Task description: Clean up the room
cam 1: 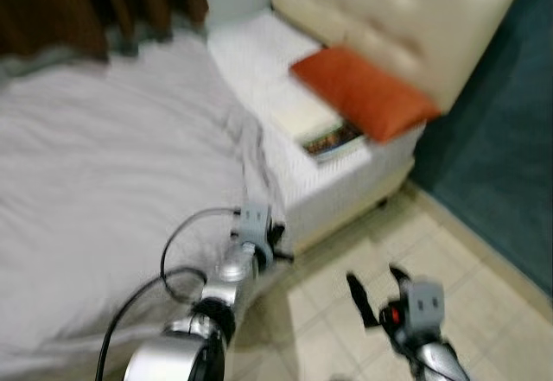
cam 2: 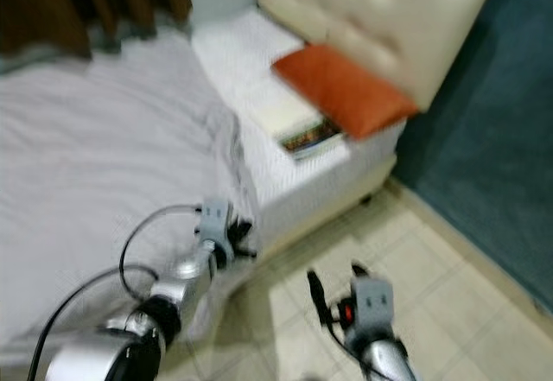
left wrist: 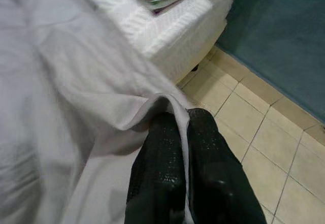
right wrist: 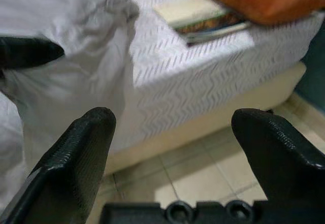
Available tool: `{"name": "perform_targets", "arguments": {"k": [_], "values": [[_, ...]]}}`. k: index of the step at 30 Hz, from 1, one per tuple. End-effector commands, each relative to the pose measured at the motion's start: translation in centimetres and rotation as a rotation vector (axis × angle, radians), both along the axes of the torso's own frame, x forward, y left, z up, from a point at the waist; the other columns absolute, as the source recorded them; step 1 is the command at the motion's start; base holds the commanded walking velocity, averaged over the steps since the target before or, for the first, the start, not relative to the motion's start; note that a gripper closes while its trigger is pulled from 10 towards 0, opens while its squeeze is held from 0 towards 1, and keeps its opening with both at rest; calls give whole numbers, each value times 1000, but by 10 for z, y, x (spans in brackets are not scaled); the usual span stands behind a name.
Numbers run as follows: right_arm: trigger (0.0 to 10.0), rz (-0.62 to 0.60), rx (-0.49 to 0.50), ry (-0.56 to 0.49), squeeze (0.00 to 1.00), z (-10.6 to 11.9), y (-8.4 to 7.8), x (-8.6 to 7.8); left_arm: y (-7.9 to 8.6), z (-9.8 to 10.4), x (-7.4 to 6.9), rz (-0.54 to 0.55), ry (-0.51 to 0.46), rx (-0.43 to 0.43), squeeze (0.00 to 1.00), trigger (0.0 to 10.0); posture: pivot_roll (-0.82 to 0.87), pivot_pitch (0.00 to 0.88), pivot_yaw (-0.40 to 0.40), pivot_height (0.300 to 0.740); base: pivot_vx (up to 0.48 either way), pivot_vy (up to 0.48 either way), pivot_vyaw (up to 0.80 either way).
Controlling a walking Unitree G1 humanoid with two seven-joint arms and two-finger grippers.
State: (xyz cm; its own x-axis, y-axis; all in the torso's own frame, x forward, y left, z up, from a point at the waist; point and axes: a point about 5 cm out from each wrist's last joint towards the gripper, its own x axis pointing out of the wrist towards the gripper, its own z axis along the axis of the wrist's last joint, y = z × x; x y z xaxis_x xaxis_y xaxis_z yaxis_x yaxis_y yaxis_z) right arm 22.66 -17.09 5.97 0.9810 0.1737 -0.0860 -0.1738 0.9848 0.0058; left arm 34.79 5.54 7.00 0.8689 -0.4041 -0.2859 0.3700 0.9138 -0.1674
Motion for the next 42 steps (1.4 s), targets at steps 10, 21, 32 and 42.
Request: {"name": "perform_targets", "arguments": {"k": [10,21,32,42], "values": [[10000,-35,-19,51,0,-13,-5,-17,-43,10,-5,-110,3,17,0,10000,-289,194,29,740,0,-426,0],[10000,-7,-29,77,0,-18,3,-29,-90,16,-22,-228,27,-26,0,10000,-314,215,30,740,0,-197,0],[10000,-8,-27,66,0,-21,1,-6,-70,18,-16,-230,-24,-147,1000,10000,-218,151,26,740,0,0,0],[10000,-56,61,-5,0,-5,-5,22,58,-4,-33,-92,-263,22,1000,10000,-70,0,21,740,0,0,0]]}}
